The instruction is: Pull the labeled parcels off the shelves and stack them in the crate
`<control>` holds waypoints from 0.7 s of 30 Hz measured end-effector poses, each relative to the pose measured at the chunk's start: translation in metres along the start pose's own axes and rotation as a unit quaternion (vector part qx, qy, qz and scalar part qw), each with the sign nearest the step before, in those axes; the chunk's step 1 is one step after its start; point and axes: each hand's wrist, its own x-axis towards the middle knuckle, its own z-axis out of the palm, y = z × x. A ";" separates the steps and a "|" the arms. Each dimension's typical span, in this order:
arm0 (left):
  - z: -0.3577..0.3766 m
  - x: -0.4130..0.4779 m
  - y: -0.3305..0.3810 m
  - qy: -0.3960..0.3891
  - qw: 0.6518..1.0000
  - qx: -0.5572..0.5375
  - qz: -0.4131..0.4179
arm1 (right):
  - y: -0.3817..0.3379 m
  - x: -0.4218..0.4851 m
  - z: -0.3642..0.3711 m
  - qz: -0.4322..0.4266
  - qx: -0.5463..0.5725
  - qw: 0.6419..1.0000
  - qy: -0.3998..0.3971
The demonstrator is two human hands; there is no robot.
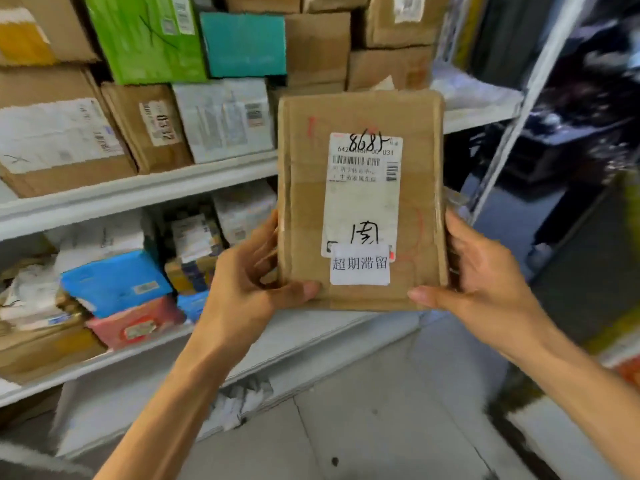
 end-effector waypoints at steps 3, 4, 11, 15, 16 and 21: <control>0.052 0.032 -0.010 -0.086 0.996 -0.005 0.000 | 0.016 -0.024 -0.044 0.041 -0.028 0.996 0.075; 0.069 0.042 -0.013 -0.109 0.994 -0.011 0.000 | 0.020 -0.034 -0.057 0.055 -0.036 0.993 0.101; 0.184 0.104 -0.034 -0.313 0.949 -0.043 -0.004 | 0.042 -0.096 -0.116 0.126 -0.085 0.946 0.287; 0.250 0.133 -0.042 -0.431 0.900 -0.065 -0.006 | 0.050 -0.123 -0.133 0.167 -0.065 0.901 0.396; 0.267 0.139 -0.043 -0.458 0.887 -0.064 -0.001 | 0.052 -0.129 -0.136 0.178 -0.065 0.885 0.425; 0.351 0.156 -0.051 -0.580 0.812 -0.060 0.021 | 0.065 -0.160 -0.141 0.218 -0.084 0.800 0.553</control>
